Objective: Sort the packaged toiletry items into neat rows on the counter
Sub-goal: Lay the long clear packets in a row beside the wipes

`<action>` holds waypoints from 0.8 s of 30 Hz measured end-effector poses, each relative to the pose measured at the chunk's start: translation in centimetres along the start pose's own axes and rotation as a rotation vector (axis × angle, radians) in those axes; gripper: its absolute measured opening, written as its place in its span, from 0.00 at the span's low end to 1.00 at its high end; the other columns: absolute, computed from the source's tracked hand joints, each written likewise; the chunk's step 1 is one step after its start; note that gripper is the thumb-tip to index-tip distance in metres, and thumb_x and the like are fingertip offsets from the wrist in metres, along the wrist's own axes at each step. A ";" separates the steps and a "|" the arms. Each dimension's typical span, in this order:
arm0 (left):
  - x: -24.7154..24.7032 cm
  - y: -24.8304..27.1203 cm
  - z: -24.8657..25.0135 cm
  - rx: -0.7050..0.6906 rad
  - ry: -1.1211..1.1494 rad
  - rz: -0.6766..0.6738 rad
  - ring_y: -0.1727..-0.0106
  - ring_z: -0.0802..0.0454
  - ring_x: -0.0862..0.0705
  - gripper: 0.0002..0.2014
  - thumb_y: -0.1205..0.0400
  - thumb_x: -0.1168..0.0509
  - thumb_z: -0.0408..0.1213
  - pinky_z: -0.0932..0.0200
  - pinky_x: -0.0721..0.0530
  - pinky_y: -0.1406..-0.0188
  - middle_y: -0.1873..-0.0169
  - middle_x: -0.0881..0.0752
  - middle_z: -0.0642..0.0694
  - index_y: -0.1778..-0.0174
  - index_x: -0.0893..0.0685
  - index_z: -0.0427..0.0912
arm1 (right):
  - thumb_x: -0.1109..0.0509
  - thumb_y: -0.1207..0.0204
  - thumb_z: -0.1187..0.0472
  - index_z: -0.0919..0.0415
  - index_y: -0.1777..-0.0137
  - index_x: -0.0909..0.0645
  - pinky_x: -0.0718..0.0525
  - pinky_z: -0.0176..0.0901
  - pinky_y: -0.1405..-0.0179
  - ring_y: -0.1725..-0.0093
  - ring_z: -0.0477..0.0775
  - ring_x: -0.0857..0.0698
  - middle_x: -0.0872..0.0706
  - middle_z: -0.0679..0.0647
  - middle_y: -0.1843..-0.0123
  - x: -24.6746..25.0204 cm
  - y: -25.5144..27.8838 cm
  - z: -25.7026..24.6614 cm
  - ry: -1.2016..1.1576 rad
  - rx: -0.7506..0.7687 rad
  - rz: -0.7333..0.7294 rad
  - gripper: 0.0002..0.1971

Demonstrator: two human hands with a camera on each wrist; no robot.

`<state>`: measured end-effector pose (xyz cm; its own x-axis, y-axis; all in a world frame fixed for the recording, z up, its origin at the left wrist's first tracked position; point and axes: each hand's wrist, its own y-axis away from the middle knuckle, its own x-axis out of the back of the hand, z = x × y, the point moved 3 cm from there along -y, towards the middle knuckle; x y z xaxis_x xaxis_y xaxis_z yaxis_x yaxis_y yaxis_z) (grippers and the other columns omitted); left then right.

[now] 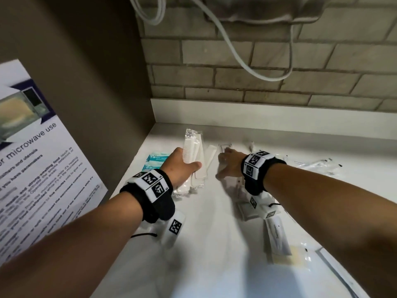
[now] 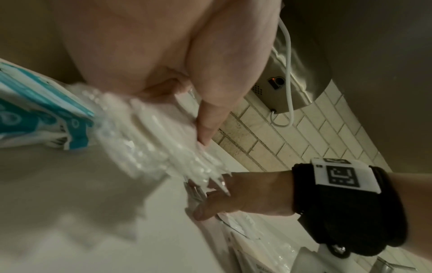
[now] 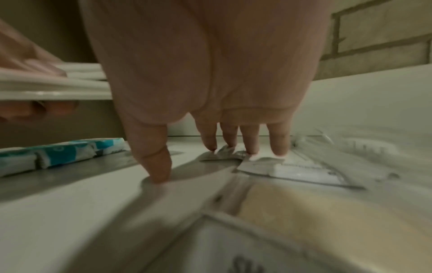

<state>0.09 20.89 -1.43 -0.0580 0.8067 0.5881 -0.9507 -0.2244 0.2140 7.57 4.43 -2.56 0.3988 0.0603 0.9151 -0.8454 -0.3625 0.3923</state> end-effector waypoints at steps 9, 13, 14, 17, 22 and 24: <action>-1.8 2.4 0.4 0.039 -0.076 -0.064 0.46 0.45 0.21 0.23 0.23 0.31 0.47 0.55 0.25 0.52 0.44 0.19 0.43 0.35 0.26 0.40 | 0.25 0.35 0.47 0.55 0.52 0.27 0.22 0.48 0.49 0.45 0.58 0.21 0.25 0.52 0.44 -3.9 6.4 1.5 -0.039 0.132 -0.024 0.18; -3.2 3.8 1.3 0.006 -0.055 -0.079 0.48 0.46 0.20 0.21 0.23 0.31 0.44 0.55 0.23 0.54 0.46 0.18 0.44 0.37 0.25 0.40 | 0.24 0.36 0.54 0.56 0.35 0.22 0.19 0.51 0.36 0.37 0.54 0.20 0.24 0.49 0.35 -4.9 9.5 2.6 -0.132 0.111 -0.003 0.28; -3.5 4.0 1.5 -0.001 -0.039 -0.081 0.49 0.46 0.19 0.20 0.23 0.31 0.44 0.55 0.22 0.54 0.47 0.17 0.44 0.38 0.25 0.40 | 0.24 0.37 0.55 0.54 0.32 0.24 0.19 0.52 0.34 0.35 0.53 0.21 0.24 0.49 0.33 -4.8 10.1 3.1 -0.138 0.082 -0.002 0.30; -4.4 5.1 2.1 -0.008 -0.036 -0.093 0.50 0.46 0.18 0.19 0.24 0.31 0.43 0.55 0.23 0.56 0.48 0.16 0.44 0.41 0.24 0.40 | 0.30 0.28 0.51 0.54 0.32 0.24 0.23 0.49 0.30 0.33 0.54 0.22 0.23 0.51 0.34 -4.7 12.0 4.8 -0.078 0.046 0.017 0.24; -5.6 6.1 2.9 -0.017 0.022 -0.105 0.50 0.46 0.18 0.19 0.24 0.31 0.42 0.55 0.21 0.55 0.48 0.17 0.44 0.40 0.25 0.40 | 0.31 0.24 0.56 0.56 0.41 0.24 0.18 0.46 0.44 0.41 0.57 0.17 0.18 0.56 0.38 -3.4 14.4 6.9 0.022 -0.063 -0.009 0.13; -6.0 6.1 3.0 -0.037 0.072 -0.092 0.56 0.52 0.19 0.18 0.23 0.30 0.41 0.61 0.24 0.63 0.51 0.17 0.46 0.41 0.26 0.41 | 0.27 0.27 0.58 0.54 0.27 0.29 0.18 0.48 0.38 0.35 0.57 0.19 0.21 0.56 0.30 -2.8 14.4 6.7 -0.021 -0.062 0.022 0.28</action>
<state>-4.47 13.03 -1.30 0.0093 0.8603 0.5096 -0.9637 -0.1283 0.2343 -3.30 -7.21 -0.10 0.3870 0.0333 0.9215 -0.8740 -0.3051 0.3781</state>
